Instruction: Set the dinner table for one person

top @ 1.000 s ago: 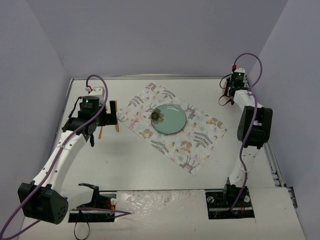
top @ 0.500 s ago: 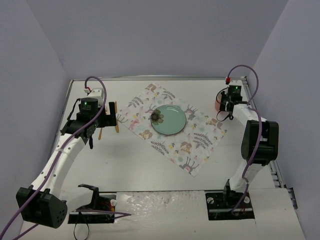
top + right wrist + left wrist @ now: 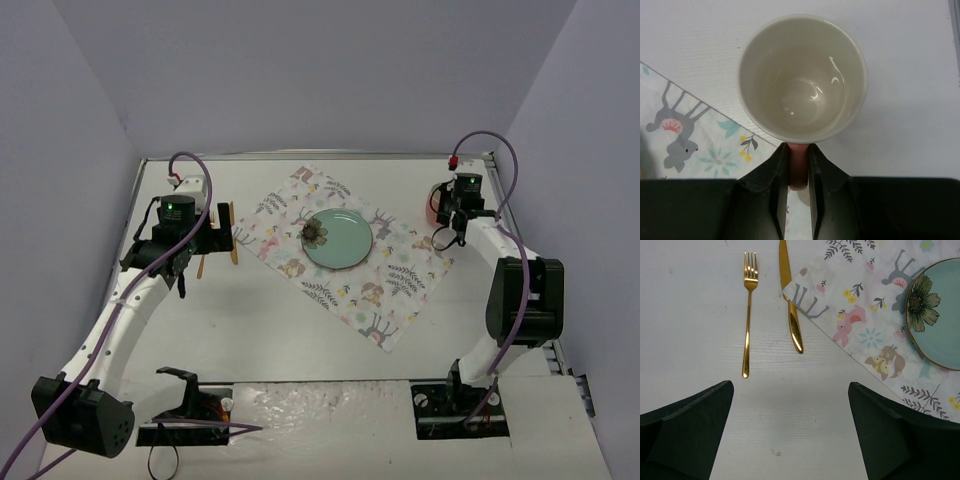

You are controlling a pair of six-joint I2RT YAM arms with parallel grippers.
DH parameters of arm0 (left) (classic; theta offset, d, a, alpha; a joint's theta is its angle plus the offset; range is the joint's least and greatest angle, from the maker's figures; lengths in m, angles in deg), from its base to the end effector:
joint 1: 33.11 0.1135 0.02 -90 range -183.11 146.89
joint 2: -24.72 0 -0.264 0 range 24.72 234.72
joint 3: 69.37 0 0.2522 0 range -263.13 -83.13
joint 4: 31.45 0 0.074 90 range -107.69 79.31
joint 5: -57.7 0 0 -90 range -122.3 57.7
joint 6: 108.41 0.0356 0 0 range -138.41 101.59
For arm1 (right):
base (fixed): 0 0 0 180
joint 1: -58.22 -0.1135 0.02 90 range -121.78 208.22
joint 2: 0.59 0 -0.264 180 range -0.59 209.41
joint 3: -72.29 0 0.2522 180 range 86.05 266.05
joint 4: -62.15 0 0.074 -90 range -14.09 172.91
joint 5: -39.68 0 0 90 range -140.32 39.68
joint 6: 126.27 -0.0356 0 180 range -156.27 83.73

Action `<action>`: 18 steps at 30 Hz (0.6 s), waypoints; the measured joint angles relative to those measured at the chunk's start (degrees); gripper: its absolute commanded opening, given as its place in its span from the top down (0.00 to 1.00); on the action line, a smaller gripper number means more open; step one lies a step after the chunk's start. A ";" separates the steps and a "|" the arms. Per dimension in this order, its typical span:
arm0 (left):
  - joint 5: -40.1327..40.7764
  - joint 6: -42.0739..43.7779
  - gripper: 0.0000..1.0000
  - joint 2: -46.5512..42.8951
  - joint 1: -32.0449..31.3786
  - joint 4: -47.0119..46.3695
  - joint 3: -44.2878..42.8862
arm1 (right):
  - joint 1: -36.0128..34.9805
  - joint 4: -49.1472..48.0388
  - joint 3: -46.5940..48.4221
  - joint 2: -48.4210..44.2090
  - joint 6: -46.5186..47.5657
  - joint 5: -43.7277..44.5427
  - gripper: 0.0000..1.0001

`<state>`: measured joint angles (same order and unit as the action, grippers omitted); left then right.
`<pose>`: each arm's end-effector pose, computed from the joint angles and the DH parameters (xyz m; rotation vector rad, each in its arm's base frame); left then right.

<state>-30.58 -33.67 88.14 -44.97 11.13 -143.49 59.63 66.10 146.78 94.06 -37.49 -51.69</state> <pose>0.2378 -0.0488 0.3385 -0.0812 2.1354 -0.2472 0.3781 -0.0085 0.2449 0.0303 1.9913 0.0217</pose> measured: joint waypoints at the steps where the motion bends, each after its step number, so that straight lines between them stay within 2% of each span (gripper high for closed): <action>1: 0.00 0.00 0.03 0.00 -0.01 0.00 0.00 | -0.18 -0.16 -0.17 -0.40 0.00 0.00 1.00; 18: -0.02 -0.02 0.03 0.00 -0.02 -0.10 0.02 | -6.48 1.63 -9.40 -12.32 -2.43 1.33 1.00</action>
<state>-30.60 -33.69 88.14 -44.98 11.02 -143.46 53.15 67.74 137.38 81.74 -39.91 -50.35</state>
